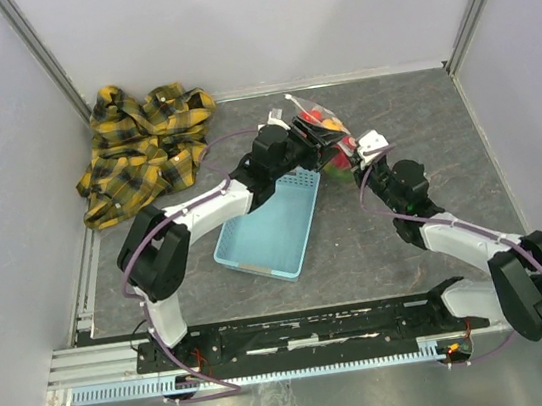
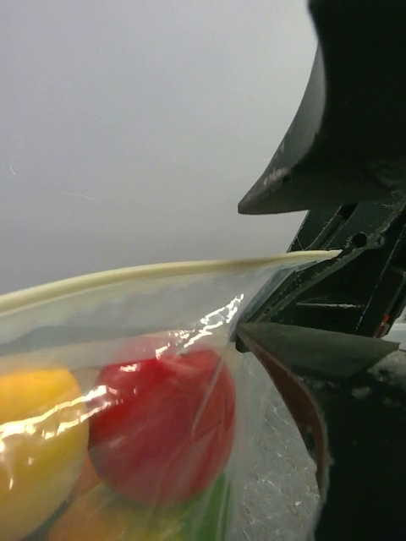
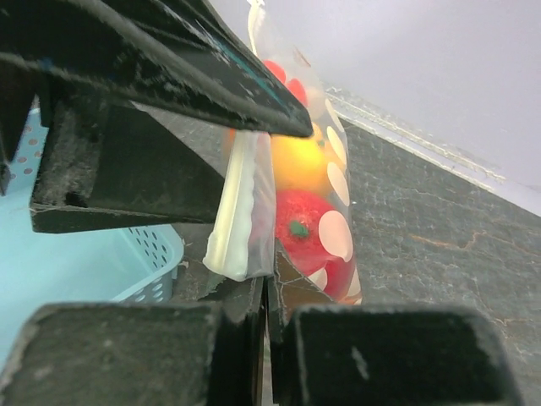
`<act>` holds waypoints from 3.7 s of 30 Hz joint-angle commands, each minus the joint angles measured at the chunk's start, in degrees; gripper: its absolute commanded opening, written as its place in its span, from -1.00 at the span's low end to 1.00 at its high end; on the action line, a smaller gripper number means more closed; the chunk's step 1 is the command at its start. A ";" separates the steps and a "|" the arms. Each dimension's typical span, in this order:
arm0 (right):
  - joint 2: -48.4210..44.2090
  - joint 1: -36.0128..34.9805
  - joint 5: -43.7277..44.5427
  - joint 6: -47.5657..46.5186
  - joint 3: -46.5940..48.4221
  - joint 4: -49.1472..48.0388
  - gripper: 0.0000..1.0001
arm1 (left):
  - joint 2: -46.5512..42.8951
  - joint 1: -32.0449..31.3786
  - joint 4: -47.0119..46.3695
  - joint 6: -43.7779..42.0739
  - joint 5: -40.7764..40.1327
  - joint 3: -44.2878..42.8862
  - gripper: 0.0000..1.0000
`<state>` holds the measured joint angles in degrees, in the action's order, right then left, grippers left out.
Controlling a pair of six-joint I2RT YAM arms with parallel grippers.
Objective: Open the zip-top bag and remove the fake food
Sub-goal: Pick up the zipper food storage bag at the center of the board.
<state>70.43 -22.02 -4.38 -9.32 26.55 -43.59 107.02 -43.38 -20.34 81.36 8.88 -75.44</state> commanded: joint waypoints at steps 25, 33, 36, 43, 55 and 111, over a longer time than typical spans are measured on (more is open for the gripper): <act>-32.13 2.97 -6.18 3.66 1.62 28.25 -0.96 | -36.65 12.58 -14.22 -69.85 21.15 30.45 0.99; -33.21 3.20 -5.93 3.95 1.51 30.59 -0.96 | -28.37 13.50 -13.05 -101.06 35.45 22.61 1.00; -33.74 3.32 -5.93 4.05 1.01 30.73 -0.96 | -23.05 13.49 -6.82 -108.79 39.35 14.91 0.98; -34.40 3.81 -5.54 4.22 0.57 30.92 -0.96 | -8.56 13.44 8.66 -123.27 48.75 -3.98 0.67; -34.22 4.52 -5.63 4.74 0.26 30.70 -0.96 | 6.04 10.88 8.15 -124.09 48.24 -18.23 0.44; -20.50 7.33 -9.58 4.87 40.31 72.70 0.53 | 1.39 1.31 20.21 -78.08 31.73 -25.92 -0.94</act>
<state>46.37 -14.87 -8.91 -1.85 58.67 16.67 109.12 -41.28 -2.11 -1.87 43.42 -95.42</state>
